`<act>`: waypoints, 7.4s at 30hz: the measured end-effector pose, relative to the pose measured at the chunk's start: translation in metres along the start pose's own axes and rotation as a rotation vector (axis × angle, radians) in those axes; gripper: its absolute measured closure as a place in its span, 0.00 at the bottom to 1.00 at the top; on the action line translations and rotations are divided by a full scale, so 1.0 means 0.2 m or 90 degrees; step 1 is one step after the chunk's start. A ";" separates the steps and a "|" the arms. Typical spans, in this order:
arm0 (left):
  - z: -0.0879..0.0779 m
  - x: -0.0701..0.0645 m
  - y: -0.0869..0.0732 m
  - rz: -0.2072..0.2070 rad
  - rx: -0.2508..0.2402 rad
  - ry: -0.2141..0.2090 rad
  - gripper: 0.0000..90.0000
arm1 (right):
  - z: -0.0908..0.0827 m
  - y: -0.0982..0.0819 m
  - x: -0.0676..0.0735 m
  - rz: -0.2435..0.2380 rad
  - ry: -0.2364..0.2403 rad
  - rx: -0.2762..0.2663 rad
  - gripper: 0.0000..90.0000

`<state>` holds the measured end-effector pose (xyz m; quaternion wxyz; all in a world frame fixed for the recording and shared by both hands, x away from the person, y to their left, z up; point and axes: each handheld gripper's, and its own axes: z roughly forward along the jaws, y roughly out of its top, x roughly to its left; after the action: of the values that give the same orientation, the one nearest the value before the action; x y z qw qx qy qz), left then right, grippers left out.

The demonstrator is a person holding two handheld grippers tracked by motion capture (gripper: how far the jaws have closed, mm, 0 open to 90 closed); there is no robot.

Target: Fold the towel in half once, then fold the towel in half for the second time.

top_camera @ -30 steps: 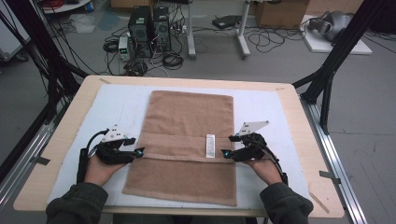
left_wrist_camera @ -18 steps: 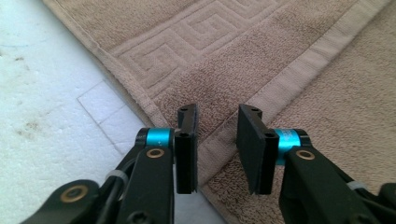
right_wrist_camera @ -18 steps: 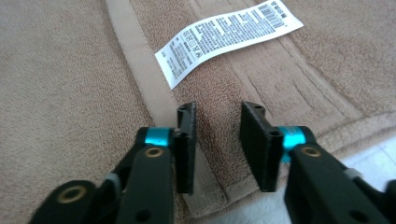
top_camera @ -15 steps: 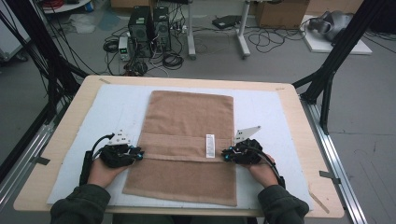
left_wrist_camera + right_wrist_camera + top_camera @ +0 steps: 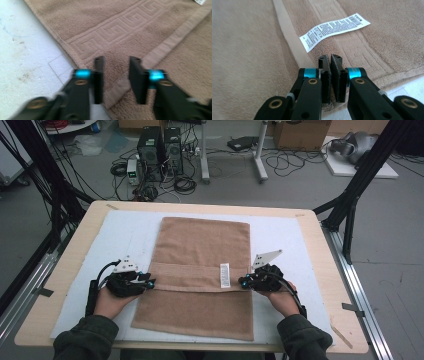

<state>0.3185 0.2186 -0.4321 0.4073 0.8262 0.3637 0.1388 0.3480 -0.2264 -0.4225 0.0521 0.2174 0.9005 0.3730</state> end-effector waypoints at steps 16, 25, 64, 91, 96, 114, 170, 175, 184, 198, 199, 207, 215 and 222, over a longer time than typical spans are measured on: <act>0.05 -0.03 0.01 0.030 0.026 0.023 0.95 | 0.07 0.01 -0.01 0.015 0.020 0.015 0.95; -0.04 -0.03 0.04 0.013 -0.019 0.013 0.96 | -0.02 0.02 -0.02 0.036 0.037 -0.048 0.95; -0.18 -0.18 -0.17 0.022 -0.024 -0.006 0.57 | -0.07 -0.10 0.14 0.014 0.017 -0.050 0.62; -0.20 -0.16 -0.25 0.002 -0.008 0.006 0.51 | -0.06 -0.15 0.22 0.006 0.013 -0.044 0.54; -0.20 -0.16 -0.27 -0.011 -0.004 0.003 0.52 | -0.10 -0.20 0.23 0.026 0.023 -0.053 0.57; -0.23 -0.19 -0.32 -0.029 -0.021 -0.031 0.76 | -0.10 -0.28 0.28 0.018 0.045 -0.021 0.88; -0.21 -0.09 0.03 -0.008 -0.081 -0.011 0.44 | -0.16 0.02 0.06 0.039 -0.014 -0.097 0.29; -0.20 -0.06 0.09 -0.007 -0.085 0.003 0.45 | -0.16 0.06 0.03 0.035 -0.022 -0.089 0.29; -0.18 0.02 0.26 0.001 -0.080 0.016 0.44 | -0.20 0.22 -0.10 0.016 -0.053 -0.091 0.29; 0.02 0.26 0.38 -0.064 -0.061 0.068 0.43 | -0.18 0.30 -0.40 0.069 -0.111 -0.091 0.30; 0.04 0.27 0.38 -0.067 -0.055 0.066 0.43 | -0.16 0.28 -0.43 0.078 -0.118 -0.086 0.30; 0.24 0.37 0.36 -0.089 0.004 0.097 0.50 | 0.03 0.22 -0.52 0.088 -0.163 -0.058 0.32; 0.38 0.40 0.31 -0.108 0.019 0.092 0.55 | 0.16 0.16 -0.59 0.127 -0.164 -0.008 0.35; 0.39 0.41 0.30 -0.139 0.030 0.066 0.78 | 0.18 0.11 -0.61 0.148 -0.114 -0.018 0.65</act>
<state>0.4460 0.2088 -0.4413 0.3809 0.7826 0.4755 0.1276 0.4750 -0.2418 -0.4419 0.0919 0.3523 0.8554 0.3683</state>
